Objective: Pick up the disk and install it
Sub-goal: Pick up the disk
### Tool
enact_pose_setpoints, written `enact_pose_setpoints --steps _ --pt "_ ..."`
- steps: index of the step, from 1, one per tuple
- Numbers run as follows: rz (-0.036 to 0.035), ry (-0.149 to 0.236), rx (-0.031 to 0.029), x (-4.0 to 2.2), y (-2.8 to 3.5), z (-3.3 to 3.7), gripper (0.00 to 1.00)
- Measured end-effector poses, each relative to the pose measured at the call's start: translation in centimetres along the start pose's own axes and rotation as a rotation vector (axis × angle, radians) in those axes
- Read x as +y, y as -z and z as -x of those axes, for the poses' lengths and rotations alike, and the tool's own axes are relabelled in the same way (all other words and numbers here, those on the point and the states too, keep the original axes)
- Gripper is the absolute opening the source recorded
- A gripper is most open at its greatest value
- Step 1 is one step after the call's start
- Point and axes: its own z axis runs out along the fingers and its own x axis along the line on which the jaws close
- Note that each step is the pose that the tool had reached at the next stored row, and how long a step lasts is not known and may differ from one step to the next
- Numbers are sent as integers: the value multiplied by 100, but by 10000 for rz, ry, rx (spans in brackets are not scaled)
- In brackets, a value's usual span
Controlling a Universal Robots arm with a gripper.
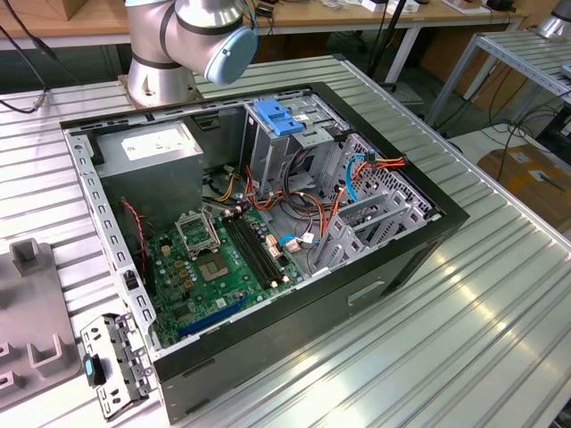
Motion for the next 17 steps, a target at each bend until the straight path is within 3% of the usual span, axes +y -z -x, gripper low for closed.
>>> enact_pose_setpoints --steps 17 --pt "0 0 0 -13 126 2 37"
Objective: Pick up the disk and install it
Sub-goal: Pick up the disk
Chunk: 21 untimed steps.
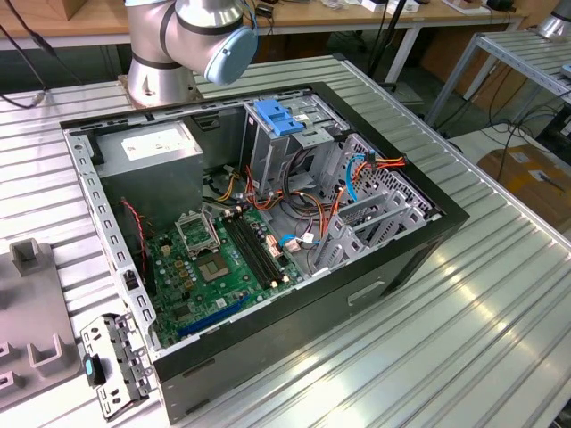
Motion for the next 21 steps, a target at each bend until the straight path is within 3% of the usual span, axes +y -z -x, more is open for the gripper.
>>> enact_pose_setpoints --steps 14,21 --pt "0 0 0 -10 75 1 37" --pt "0 0 1 -12 141 2 37"
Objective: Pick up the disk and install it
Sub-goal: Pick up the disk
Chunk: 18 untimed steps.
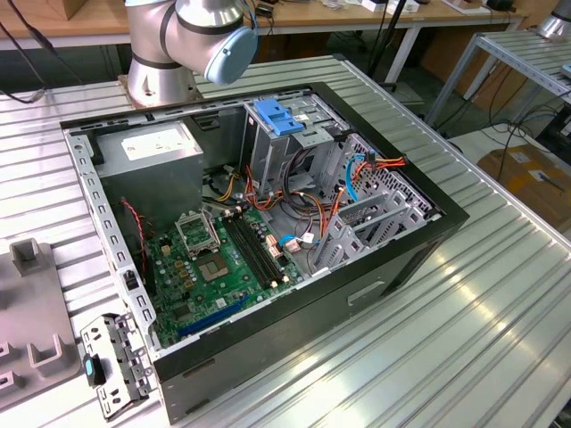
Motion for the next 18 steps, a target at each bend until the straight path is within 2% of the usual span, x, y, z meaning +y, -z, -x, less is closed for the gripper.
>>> enact_pose_setpoints --steps 5,13,18 --pt "-1 0 -1 1 102 1 37" --pt "0 0 -1 2 189 2 37" --pt "0 0 0 3 266 2 37"
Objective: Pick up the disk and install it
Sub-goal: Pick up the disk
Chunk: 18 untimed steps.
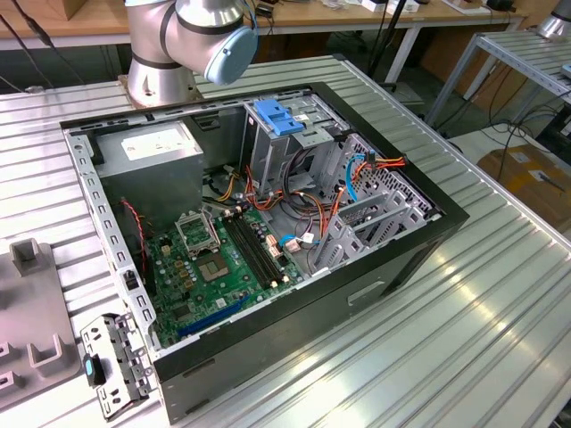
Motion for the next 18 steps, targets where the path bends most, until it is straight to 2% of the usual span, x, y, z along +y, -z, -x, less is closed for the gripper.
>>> enact_pose_setpoints --steps 4,10,18 --pt "0 0 0 0 71 1 37" --pt "0 0 -1 -3 73 0 37" --pt "0 0 -1 -92 74 3 37"
